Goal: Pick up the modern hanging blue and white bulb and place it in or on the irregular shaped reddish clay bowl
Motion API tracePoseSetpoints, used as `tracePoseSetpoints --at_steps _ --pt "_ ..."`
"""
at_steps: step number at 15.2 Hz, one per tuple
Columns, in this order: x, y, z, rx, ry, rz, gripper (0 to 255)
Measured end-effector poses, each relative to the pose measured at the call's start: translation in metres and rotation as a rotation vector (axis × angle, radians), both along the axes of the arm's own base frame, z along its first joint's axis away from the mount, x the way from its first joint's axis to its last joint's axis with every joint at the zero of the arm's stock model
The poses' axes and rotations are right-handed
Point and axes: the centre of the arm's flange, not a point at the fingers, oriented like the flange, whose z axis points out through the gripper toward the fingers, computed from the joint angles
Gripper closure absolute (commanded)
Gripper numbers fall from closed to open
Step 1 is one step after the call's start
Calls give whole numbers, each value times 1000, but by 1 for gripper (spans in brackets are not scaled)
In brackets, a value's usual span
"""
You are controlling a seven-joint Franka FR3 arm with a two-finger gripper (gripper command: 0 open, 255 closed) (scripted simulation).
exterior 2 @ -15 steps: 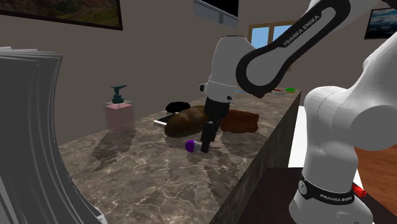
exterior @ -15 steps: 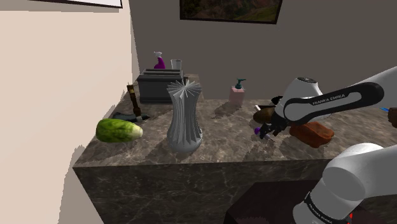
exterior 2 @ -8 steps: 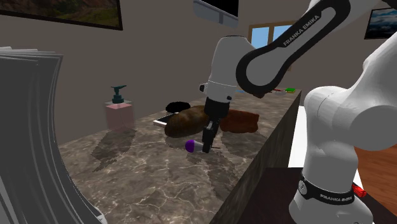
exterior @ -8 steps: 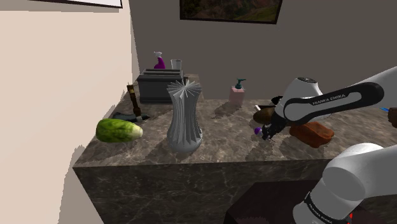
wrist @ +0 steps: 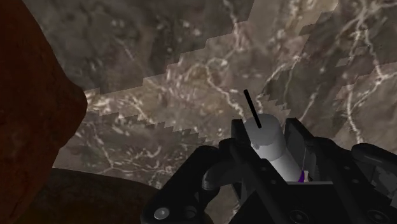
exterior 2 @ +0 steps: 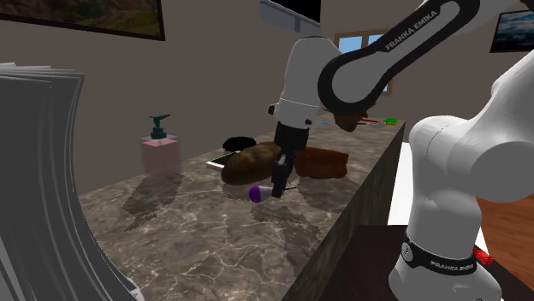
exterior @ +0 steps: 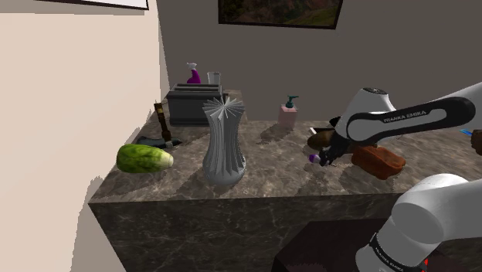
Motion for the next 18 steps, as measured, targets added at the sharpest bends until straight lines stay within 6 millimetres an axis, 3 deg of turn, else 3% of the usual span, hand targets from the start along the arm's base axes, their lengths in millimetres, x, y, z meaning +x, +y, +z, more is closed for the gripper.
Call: tracePoseSetpoints --at_steps 18 --pt "-1 1 95 0 0 0 255"
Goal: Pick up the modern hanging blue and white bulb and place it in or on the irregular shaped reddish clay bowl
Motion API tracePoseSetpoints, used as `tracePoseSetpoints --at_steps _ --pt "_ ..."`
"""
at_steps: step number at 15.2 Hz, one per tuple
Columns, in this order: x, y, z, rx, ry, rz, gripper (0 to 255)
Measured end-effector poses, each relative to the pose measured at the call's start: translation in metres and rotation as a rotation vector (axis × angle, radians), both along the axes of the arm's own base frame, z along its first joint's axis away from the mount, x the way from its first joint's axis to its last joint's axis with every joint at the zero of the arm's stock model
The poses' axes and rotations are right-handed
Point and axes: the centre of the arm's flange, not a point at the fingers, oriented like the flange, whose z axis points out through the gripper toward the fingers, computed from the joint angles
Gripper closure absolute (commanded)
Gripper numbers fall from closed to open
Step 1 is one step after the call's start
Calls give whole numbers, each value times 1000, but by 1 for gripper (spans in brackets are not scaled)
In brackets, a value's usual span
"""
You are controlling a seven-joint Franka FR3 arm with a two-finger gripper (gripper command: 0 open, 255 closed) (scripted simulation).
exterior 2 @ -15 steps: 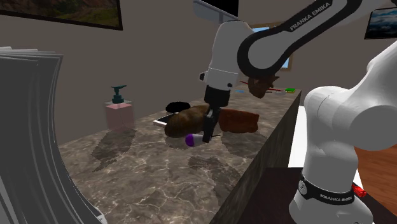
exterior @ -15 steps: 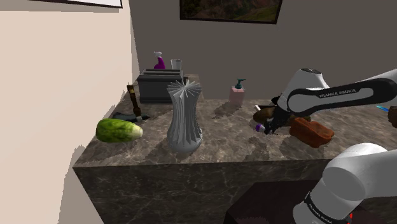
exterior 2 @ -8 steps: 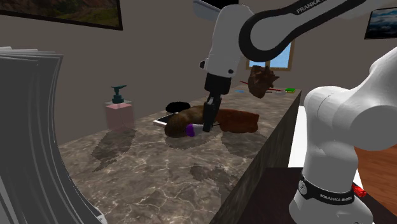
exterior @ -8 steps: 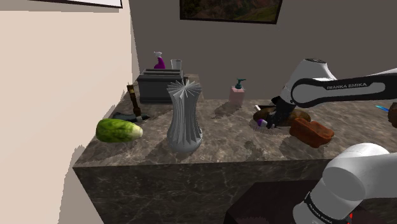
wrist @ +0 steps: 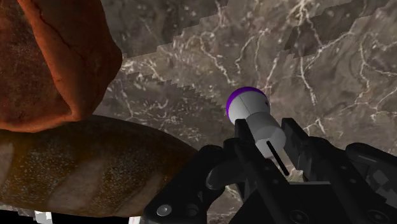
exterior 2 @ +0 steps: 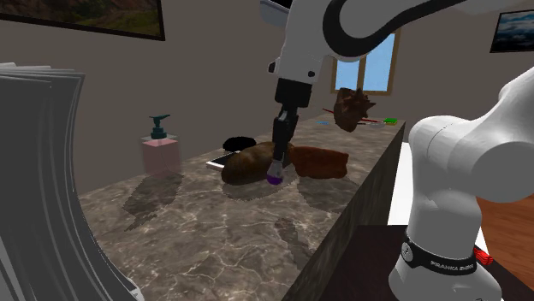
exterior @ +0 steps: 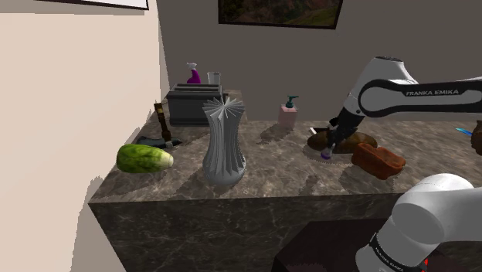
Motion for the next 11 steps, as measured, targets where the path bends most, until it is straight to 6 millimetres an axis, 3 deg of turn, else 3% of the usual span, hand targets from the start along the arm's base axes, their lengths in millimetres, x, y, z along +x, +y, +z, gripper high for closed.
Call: tracePoseSetpoints --at_steps 11 --pt "-1 -1 58 0 0 0 255"
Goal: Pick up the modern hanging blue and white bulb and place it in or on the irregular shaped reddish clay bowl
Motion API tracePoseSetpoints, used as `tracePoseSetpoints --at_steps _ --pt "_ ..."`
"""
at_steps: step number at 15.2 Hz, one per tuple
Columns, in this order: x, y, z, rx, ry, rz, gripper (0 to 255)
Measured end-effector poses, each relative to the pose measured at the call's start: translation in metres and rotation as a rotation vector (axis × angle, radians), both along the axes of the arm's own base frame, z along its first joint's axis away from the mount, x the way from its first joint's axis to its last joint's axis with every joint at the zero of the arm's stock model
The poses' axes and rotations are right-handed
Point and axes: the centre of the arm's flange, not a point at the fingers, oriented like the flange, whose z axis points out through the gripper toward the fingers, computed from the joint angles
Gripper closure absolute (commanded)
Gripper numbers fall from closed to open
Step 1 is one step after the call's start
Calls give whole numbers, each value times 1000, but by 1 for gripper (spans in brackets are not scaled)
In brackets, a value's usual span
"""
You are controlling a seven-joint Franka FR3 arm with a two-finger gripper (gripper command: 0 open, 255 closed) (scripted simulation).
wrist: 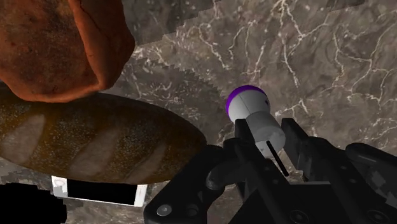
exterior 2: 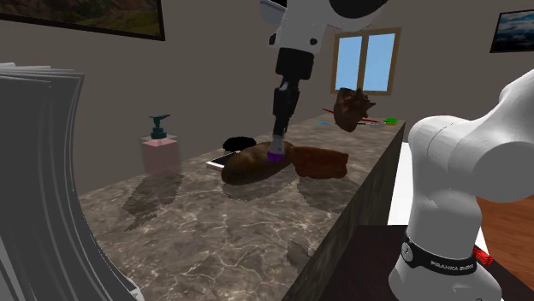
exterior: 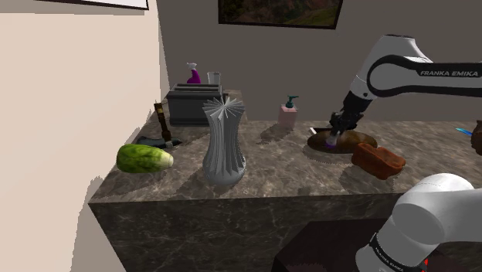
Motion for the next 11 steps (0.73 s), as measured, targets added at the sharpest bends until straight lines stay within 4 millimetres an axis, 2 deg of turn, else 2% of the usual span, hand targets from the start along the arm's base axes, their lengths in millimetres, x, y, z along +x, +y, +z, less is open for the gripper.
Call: tracePoseSetpoints --at_steps 2,8,11 --pt "-2 -5 7 0 0 0 255" --pt "-43 -61 13 0 0 -1 255" --pt "-66 -97 12 1 0 -1 255"
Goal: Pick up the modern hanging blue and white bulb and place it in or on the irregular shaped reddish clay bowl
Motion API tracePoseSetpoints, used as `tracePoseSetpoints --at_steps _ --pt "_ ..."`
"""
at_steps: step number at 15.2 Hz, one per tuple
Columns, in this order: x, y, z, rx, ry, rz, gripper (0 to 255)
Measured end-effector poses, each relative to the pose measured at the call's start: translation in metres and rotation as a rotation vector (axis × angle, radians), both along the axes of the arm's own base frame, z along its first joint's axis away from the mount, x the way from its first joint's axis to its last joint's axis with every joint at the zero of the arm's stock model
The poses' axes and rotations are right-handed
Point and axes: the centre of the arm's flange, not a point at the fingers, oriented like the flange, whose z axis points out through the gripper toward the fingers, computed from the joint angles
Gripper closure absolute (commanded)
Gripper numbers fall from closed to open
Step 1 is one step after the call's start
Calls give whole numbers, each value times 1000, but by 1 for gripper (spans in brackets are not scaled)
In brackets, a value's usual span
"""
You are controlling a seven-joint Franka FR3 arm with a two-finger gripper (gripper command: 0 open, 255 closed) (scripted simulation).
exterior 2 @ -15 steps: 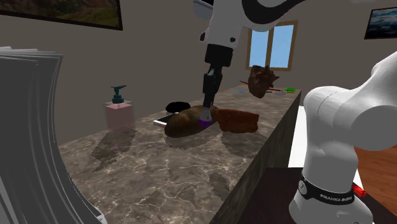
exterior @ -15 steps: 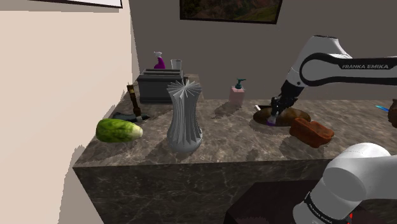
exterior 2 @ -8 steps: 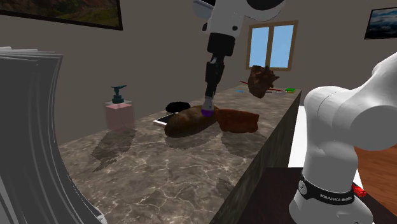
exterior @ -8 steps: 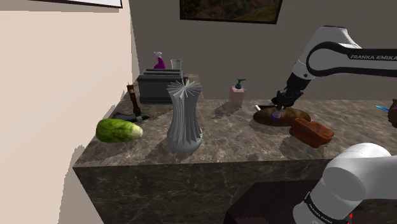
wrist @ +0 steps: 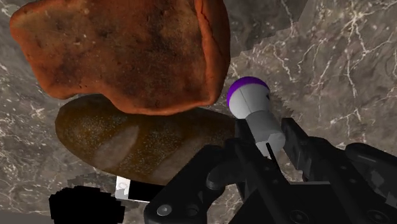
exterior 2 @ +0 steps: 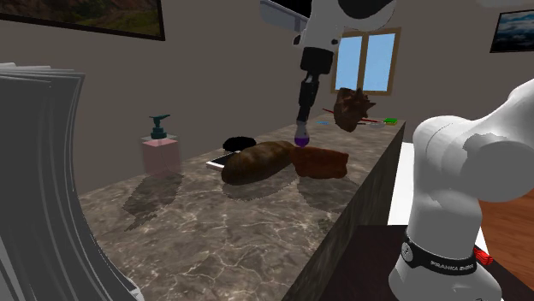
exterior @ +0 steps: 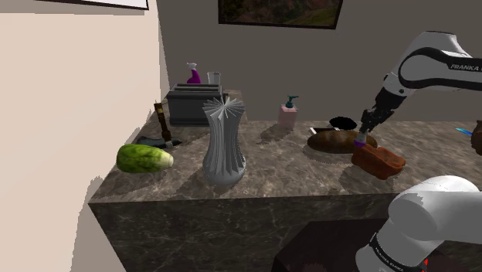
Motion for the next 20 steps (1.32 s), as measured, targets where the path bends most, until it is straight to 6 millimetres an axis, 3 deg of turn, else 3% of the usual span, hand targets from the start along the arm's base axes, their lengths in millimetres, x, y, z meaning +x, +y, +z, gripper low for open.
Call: tracePoseSetpoints --at_steps 10,13,20 --pt "-76 -111 4 0 0 0 255" --pt "-84 -121 -7 0 0 1 255" --pt "-86 -123 -43 0 1 1 255"
